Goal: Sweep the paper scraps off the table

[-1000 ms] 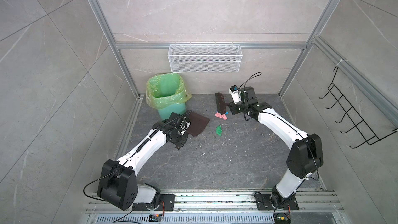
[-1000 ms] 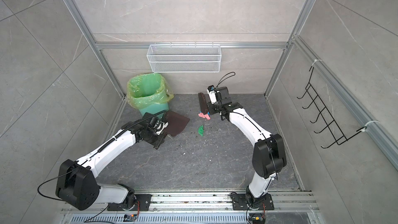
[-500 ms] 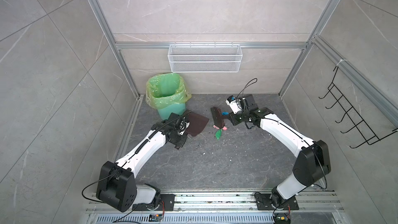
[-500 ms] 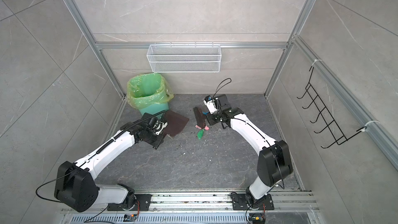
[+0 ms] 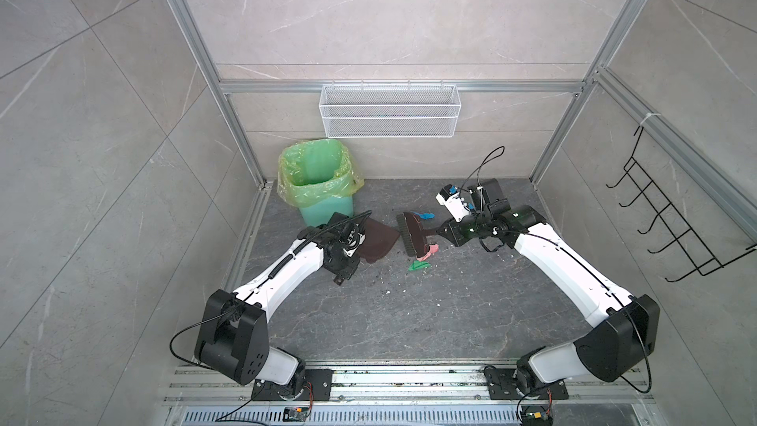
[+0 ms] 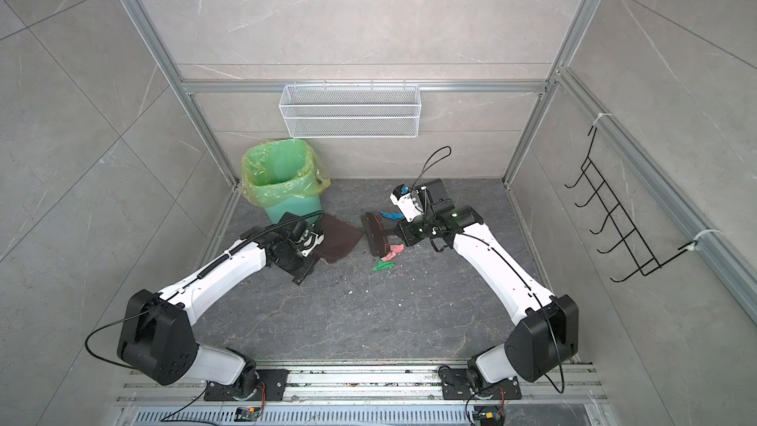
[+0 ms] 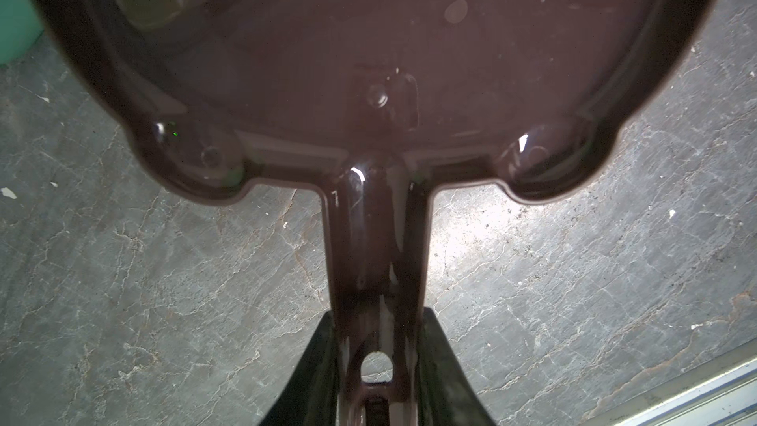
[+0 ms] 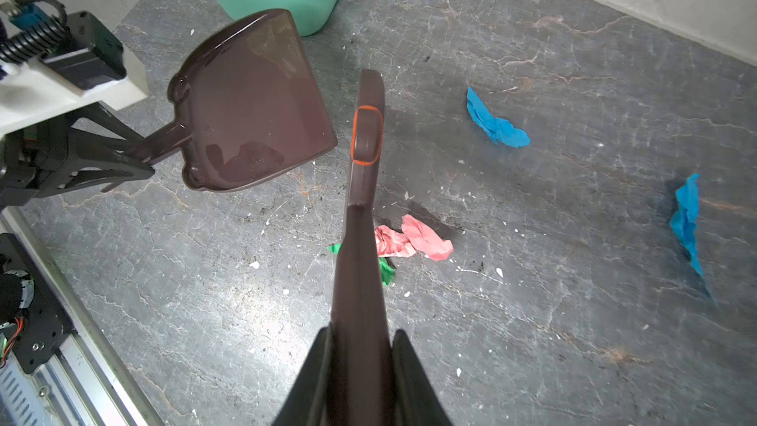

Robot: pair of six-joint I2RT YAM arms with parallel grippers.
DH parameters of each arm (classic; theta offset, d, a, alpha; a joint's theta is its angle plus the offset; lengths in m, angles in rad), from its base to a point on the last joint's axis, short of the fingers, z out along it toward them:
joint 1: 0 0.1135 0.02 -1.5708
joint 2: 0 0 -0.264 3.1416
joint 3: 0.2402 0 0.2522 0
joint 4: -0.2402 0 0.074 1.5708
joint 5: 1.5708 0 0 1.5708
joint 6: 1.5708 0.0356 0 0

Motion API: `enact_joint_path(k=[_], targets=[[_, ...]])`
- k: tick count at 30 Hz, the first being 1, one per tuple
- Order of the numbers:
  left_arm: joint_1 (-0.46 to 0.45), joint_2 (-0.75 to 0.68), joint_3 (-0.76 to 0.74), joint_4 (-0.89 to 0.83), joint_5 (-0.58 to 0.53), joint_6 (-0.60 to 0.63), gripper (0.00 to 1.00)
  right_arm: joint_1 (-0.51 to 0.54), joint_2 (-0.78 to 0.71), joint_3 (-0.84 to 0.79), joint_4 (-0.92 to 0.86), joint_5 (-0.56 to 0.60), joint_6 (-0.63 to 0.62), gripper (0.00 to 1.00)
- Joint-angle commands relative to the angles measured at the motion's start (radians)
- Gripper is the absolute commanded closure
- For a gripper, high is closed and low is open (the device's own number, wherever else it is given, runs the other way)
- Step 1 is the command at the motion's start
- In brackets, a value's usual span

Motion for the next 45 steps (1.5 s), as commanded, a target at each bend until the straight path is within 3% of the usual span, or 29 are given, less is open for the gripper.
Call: enact_joint_path(k=[1, 6, 9, 25, 35, 45], targets=[[-0.009, -0.007, 0.037, -0.031, -0.013, 0.021, 1.0, 0.002, -0.041, 0.029, 0.038, 0.101, 0.006, 1.0], [-0.019, 0.004, 0.04, -0.056, -0.007, 0.048, 1.0, 0.001, -0.027, 0.038, 0.043, 0.323, 0.021, 1.0], [-0.031, 0.029, 0.064, -0.1, -0.024, 0.08, 1.0, 0.001, -0.015, 0.045, 0.034, 0.373, 0.025, 1.0], [-0.138, 0.206, 0.222, -0.308, -0.101, 0.237, 1.0, 0.001, -0.016, 0.083, 0.003, 0.396, 0.003, 1.0], [-0.177, 0.278, 0.314, -0.444, -0.129, 0.269, 1.0, 0.03, 0.136, 0.252, -0.255, 0.501, -0.045, 1.0], [-0.198, 0.281, 0.294, -0.489, -0.133, 0.286, 1.0, 0.14, 0.072, 0.229, -0.379, 0.376, -0.062, 1.0]])
